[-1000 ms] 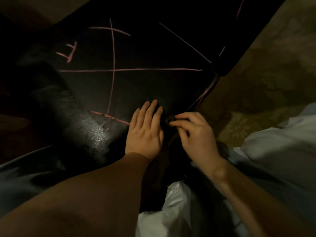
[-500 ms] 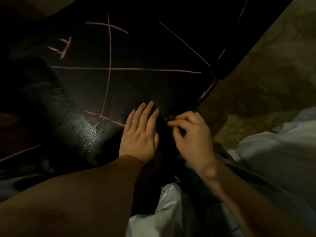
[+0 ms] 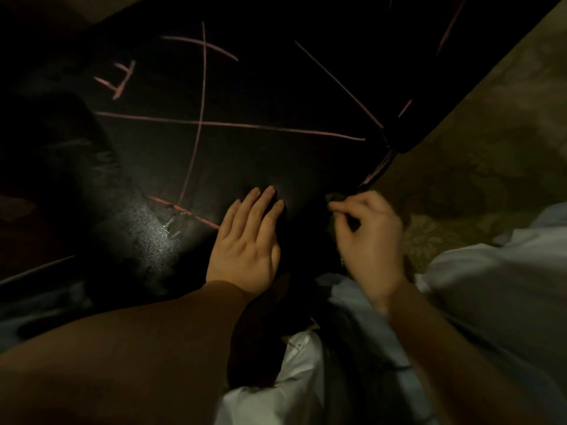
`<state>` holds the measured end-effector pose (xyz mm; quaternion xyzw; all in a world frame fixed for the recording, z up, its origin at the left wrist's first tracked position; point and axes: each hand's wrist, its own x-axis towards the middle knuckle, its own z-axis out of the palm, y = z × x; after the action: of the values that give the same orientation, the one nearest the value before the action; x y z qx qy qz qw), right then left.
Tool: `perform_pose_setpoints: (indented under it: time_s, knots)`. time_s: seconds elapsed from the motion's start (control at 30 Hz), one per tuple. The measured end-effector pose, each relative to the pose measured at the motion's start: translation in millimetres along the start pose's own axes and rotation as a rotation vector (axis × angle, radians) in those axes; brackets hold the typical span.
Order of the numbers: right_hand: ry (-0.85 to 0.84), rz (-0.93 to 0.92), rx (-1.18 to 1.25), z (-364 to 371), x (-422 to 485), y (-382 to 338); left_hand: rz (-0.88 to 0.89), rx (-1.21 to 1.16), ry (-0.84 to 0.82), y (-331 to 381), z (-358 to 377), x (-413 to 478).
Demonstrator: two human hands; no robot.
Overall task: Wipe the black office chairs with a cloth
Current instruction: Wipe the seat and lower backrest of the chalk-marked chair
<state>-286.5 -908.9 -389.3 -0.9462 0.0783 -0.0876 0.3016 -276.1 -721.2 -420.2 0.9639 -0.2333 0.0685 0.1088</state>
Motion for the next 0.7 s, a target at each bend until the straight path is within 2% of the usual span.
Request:
perform_pose_setpoints:
  time_s: [0.17, 0.27, 0.37, 0.47, 0.7]
  knots:
    - [-0.102, -0.199, -0.019, 11.4, -26.6, -26.9, 0.032, 0.006, -0.008, -5.3, -2.1, -2.4]
    - [-0.057, -0.149, -0.038, 6.2, -11.0, -14.5, 0.036, -0.005, -0.002, -7.1, -4.3, -3.7]
    - [0.034, -0.021, -0.072, -5.4, 11.7, 9.5, 0.038, -0.015, 0.008, -8.0, -5.1, -4.2]
    - [0.047, 0.075, -0.052, -12.5, 18.5, 18.1, 0.041, -0.018, 0.022, -8.6, -5.7, -4.3]
    - [-0.052, -0.109, -0.089, 11.7, -24.1, -25.6, 0.055, -0.031, 0.006, -11.7, -5.6, -5.4]
